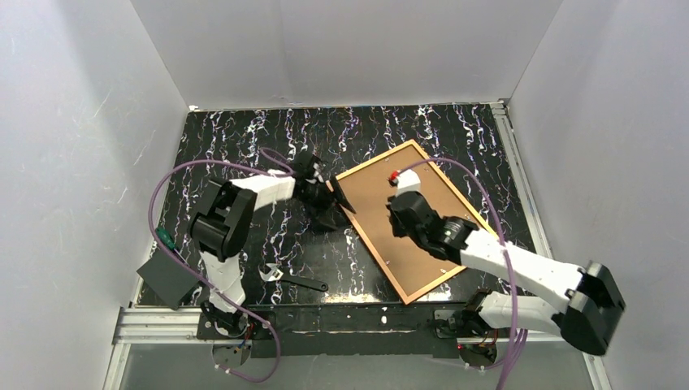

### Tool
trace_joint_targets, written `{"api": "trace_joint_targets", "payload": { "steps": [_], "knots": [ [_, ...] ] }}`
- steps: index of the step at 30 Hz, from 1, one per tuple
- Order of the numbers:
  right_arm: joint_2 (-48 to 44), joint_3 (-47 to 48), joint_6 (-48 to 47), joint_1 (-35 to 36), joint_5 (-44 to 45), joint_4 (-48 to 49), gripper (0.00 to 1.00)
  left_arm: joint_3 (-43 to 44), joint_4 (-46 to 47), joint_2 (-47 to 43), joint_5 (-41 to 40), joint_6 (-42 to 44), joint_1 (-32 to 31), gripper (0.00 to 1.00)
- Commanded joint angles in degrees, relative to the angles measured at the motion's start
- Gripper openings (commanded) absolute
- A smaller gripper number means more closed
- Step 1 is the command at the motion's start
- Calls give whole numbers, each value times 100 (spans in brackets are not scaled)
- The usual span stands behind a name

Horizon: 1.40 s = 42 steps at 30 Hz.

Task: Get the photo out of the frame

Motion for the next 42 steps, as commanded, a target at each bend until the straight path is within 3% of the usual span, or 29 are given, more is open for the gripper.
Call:
{"api": "trace_joint_targets", "payload": {
  "steps": [1, 7, 12, 16, 21, 28, 42],
  "knots": [
    [-1150, -560, 980, -15, -147, -838, 1, -1218, 1111, -678, -787, -1161, -1157, 72],
    [-1941, -848, 1398, -17, -321, -1413, 1, -1670, 1906, -525, -1598, -1684, -1884, 65],
    [-2386, -1016, 1466, -19, -513, -1709, 1, -2067, 1924, -496, -2087, -1953, -1954, 31],
    [-2503, -1055, 1458, -19, -837, -1680, 1, -1752, 1174, -442, -2189, -1243, -1866, 23],
    [-2113, -1092, 1353, -7, -1393, -1317, 1, -1357, 600, -66, -1711, -595, -1158, 4],
    [-968, -1001, 1212, 115, -1770, -582, 1, -425, -638, 352, -1271, 840, -336, 2],
    [1106, 196, 703, 774, -858, -59, 1, -125, -773, 637, -939, 796, 31, 0]
  ]
}}
